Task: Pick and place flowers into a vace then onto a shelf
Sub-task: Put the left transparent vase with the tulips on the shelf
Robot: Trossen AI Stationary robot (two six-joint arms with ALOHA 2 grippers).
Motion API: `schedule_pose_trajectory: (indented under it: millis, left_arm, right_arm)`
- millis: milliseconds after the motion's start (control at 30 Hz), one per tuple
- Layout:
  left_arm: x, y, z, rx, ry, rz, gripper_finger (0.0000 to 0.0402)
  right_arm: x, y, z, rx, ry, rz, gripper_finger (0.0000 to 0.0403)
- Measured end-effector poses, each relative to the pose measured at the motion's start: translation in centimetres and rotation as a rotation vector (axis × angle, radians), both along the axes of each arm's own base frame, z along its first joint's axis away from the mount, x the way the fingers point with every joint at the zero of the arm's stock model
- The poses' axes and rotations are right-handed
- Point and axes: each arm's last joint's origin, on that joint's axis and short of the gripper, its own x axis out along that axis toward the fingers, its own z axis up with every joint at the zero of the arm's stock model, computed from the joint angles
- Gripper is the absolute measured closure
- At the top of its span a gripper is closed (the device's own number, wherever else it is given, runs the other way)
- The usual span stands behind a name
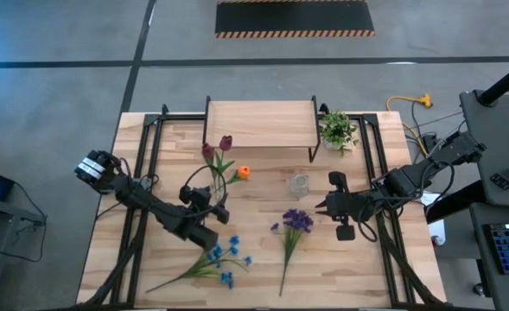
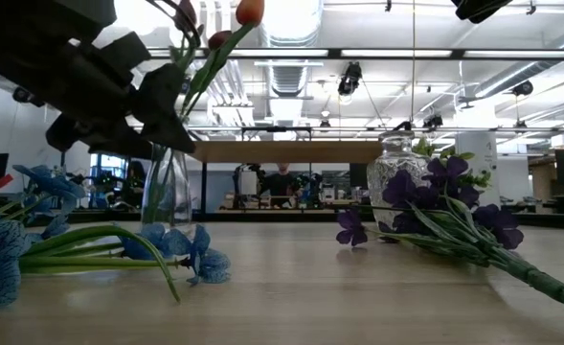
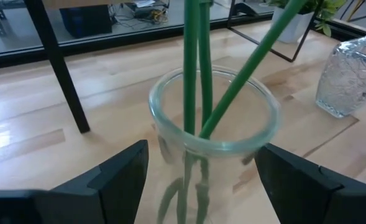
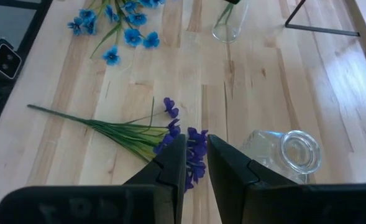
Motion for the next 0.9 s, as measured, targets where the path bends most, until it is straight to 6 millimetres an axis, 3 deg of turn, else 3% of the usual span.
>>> schedule_pose_trajectory:
  millis: [167,567,900]
  left_arm:
    - [-0.01,0.03,-0.01,0.001,0.002,0.001,0.0135]
    - [0.00,0.03,0.05,0.000,0.000,0.001,0.0212]
    - [-0.06,0.04,0.23,-0.005,-0.003,0.000,0.0229]
  right_arm:
    - [0.00,0.00,0.00,0.000,0.000,0.000,0.0346]
    - [0.00,0.00,0.00,0.000,0.000,0.000,0.0346]
    - [0.00,0.00,0.00,0.000,0.000,0.000,0.0346]
